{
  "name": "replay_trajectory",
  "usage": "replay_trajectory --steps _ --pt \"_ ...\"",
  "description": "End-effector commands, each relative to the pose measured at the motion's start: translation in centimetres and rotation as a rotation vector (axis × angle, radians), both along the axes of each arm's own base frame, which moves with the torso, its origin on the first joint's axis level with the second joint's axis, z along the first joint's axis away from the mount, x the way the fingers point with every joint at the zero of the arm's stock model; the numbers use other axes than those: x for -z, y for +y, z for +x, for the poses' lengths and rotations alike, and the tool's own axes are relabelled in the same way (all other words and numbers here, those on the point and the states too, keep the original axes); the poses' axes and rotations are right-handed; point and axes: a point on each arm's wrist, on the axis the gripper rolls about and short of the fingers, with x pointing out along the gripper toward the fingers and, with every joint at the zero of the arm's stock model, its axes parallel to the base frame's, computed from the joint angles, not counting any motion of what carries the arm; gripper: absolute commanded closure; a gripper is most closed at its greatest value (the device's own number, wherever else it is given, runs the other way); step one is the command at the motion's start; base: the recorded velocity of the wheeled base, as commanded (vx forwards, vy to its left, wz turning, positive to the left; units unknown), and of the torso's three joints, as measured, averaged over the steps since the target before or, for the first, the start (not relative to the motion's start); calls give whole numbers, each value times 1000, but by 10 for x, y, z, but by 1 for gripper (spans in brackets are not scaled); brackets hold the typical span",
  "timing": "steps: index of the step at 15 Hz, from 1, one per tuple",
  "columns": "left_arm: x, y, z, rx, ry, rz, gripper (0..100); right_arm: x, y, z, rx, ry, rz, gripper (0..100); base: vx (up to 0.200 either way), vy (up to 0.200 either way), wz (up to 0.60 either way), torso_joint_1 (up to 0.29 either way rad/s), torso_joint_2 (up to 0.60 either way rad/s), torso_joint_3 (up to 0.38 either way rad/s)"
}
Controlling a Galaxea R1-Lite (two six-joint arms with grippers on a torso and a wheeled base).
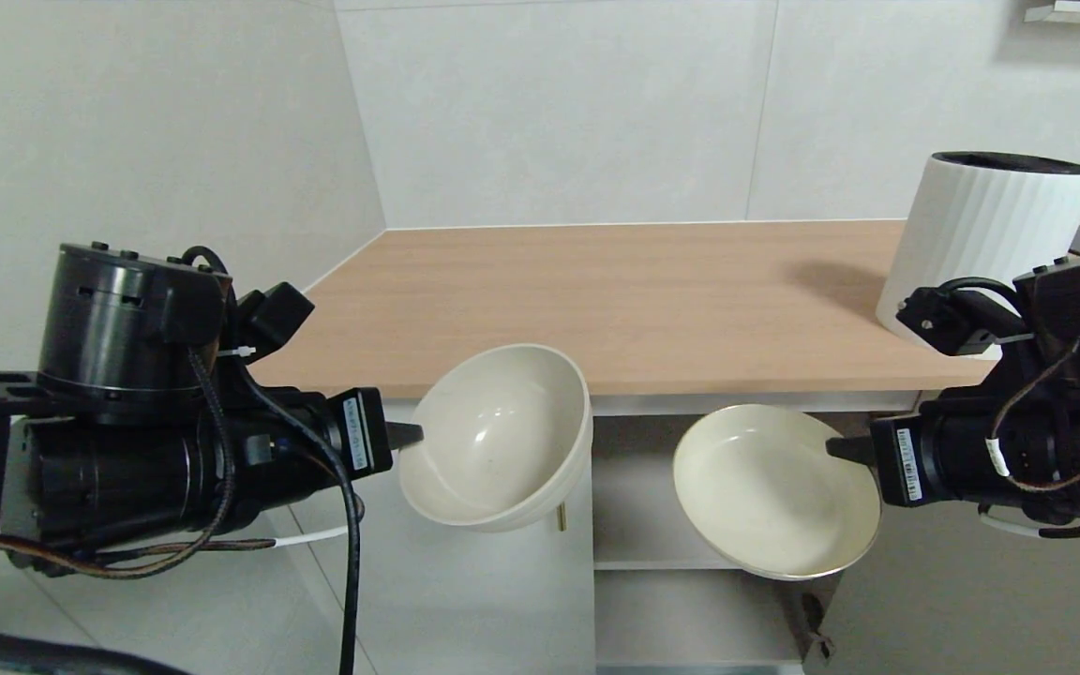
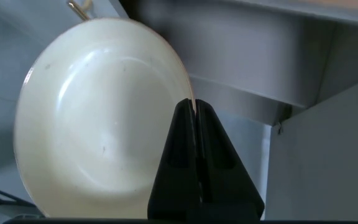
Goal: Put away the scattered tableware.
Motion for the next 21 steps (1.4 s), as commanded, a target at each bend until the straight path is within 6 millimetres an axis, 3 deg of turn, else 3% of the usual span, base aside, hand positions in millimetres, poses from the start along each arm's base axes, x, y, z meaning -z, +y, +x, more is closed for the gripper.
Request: replay_trajectory --steps 1,10,15,18,21 --pt "-1 0 -1 1 -3 -2 100 1 0 1 0 3 -1 100 0 0 0 -178 466 286" --pt "-1 0 -1 3 -3 -3 100 2 1 2 -1 9 -6 100 0 0 0 -144 452 303" --pt "-1 0 -1 3 -3 -3 100 6 3 5 -1 20 -10 100 0 0 0 -21 80 53" --pt "2 -2 -1 18 0 15 100 18 7 13 1 62 -36 100 0 0 0 0 0 0" --pt "4 -1 -1 24 2 26 100 49 20 38 8 145 -77 100 0 0 0 0 0 0"
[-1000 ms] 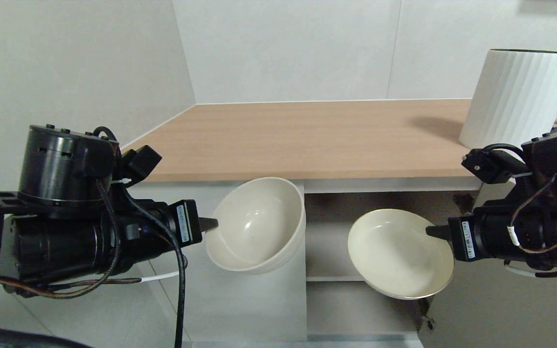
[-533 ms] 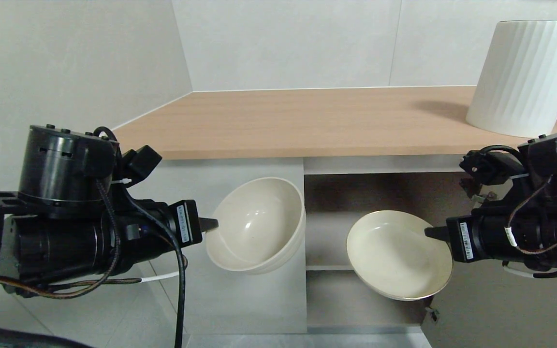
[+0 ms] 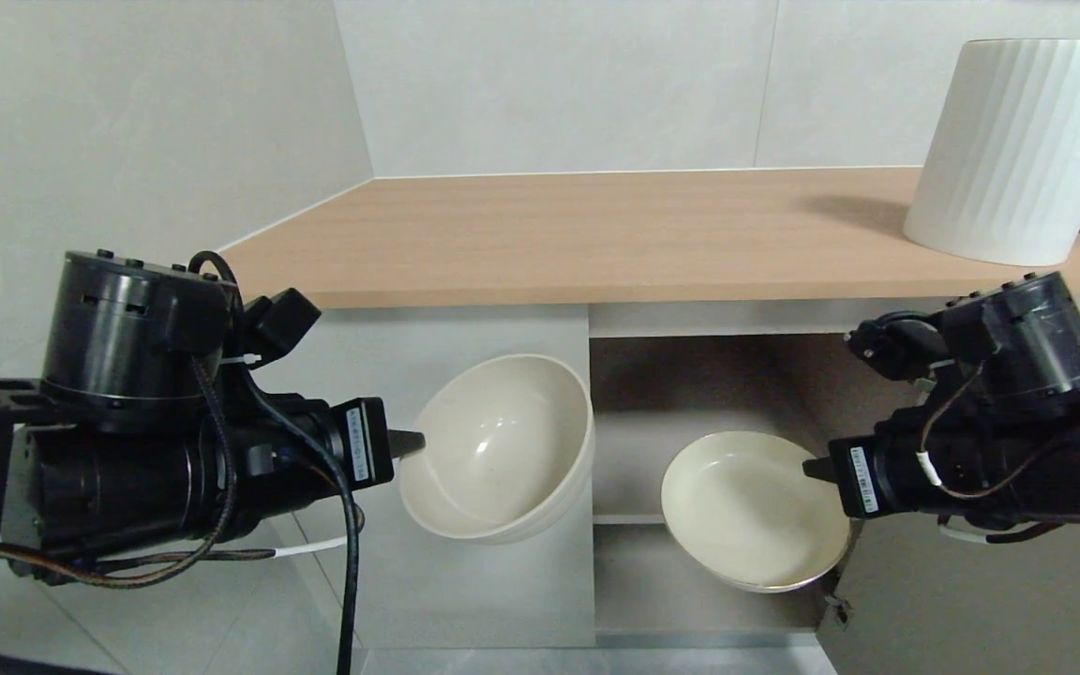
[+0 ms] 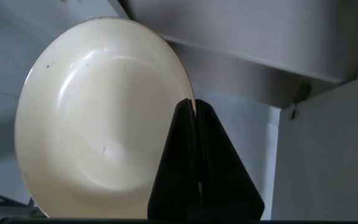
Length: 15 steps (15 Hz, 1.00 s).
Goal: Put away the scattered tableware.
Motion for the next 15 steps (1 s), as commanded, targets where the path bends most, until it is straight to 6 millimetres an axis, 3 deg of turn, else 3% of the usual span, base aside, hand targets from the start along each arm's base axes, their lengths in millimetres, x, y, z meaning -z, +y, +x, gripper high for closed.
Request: replay_trajectory --steps 1,4,6,12,15 --pt "1 0 1 0 5 1 100 38 15 27 6 92 -44 100 0 0 0 0 0 0" --pt "3 -1 2 0 9 3 100 96 23 62 53 169 -81 100 0 0 0 0 0 0" --pt "4 -1 2 0 13 5 100 119 21 81 96 164 -62 100 0 0 0 0 0 0" --pt "5 -2 3 0 17 8 100 173 7 121 217 118 13 100 0 0 0 0 0 0" --pt "5 -2 3 2 18 8 100 187 2 140 289 112 38 100 0 0 0 0 0 0"
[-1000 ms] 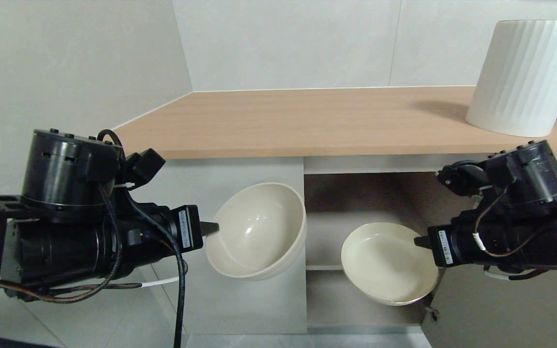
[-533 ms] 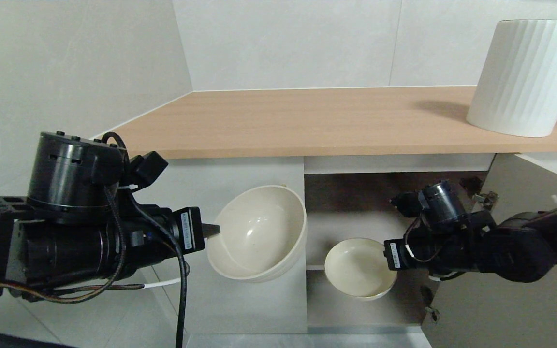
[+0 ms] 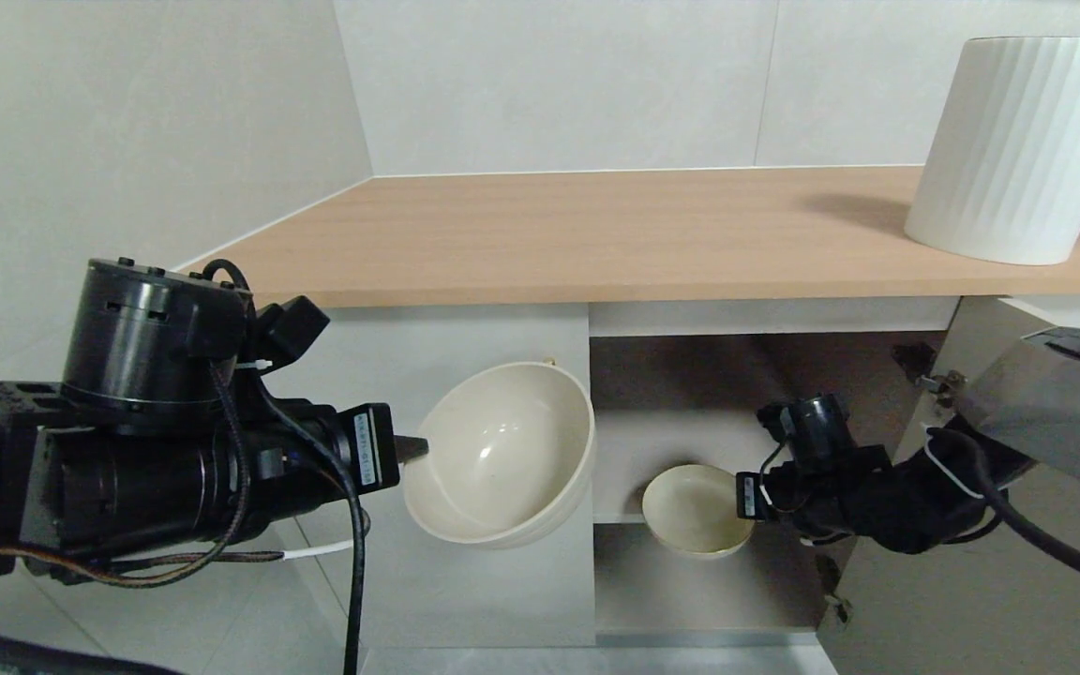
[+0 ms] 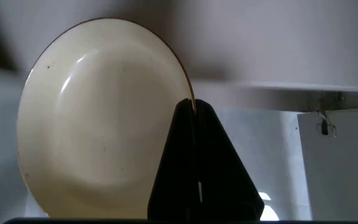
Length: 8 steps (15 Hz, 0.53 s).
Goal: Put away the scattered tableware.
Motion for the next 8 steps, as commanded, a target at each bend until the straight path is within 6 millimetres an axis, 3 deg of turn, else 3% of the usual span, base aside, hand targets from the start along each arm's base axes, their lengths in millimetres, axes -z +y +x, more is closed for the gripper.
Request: replay_trajectory --steps 1,8 --pt "1 0 0 0 2 1 100 21 -3 13 59 27 7 100 0 0 0 0 0 0" --pt "1 -1 0 3 5 2 100 38 -9 39 152 -68 25 100 0 0 0 0 0 0"
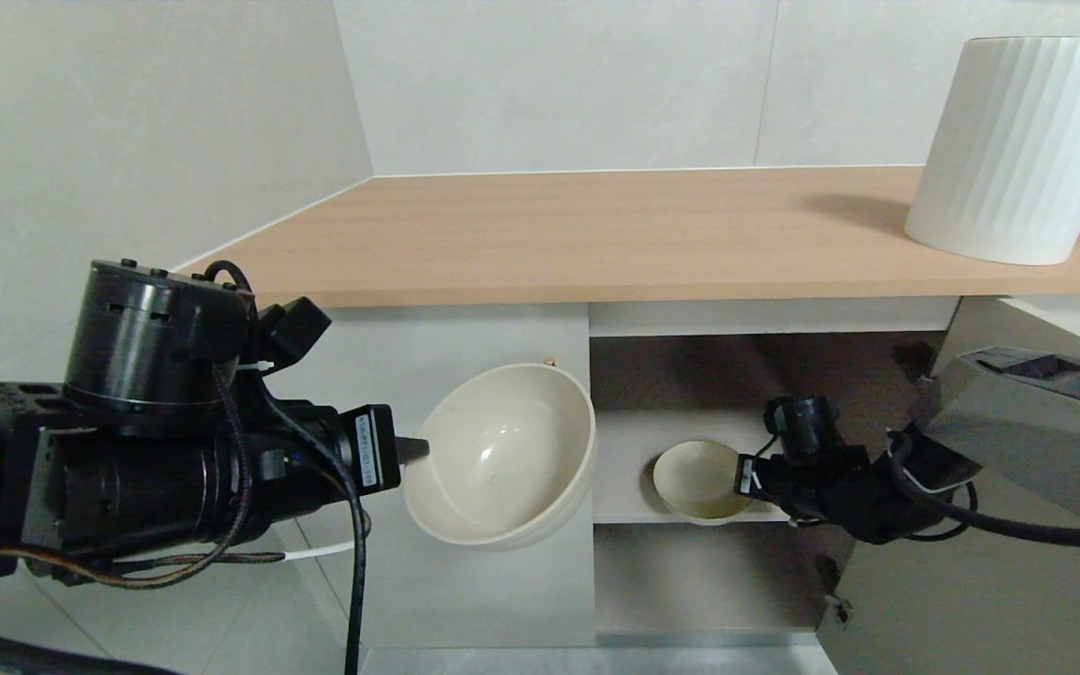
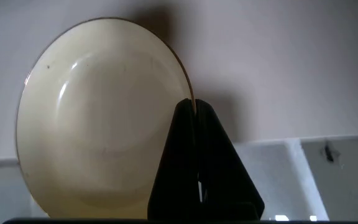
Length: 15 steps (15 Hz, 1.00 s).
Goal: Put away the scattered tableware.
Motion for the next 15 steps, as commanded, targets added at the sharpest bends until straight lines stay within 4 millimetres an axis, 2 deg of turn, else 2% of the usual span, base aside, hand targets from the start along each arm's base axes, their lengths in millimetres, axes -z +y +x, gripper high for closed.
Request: replay_trajectory --steps 1,2,8,15 --pt "1 -1 0 1 3 1 100 12 -1 4 9 7 -8 100 0 0 0 0 0 0" --pt "2 -1 1 1 7 3 100 17 -7 14 32 -3 -8 100 0 0 0 0 0 0" --pt "4 -2 2 4 14 7 100 23 -13 31 70 -31 -13 100 0 0 0 0 0 0" --pt "4 -2 2 4 14 7 100 26 -14 36 78 -39 -10 100 0 0 0 0 0 0"
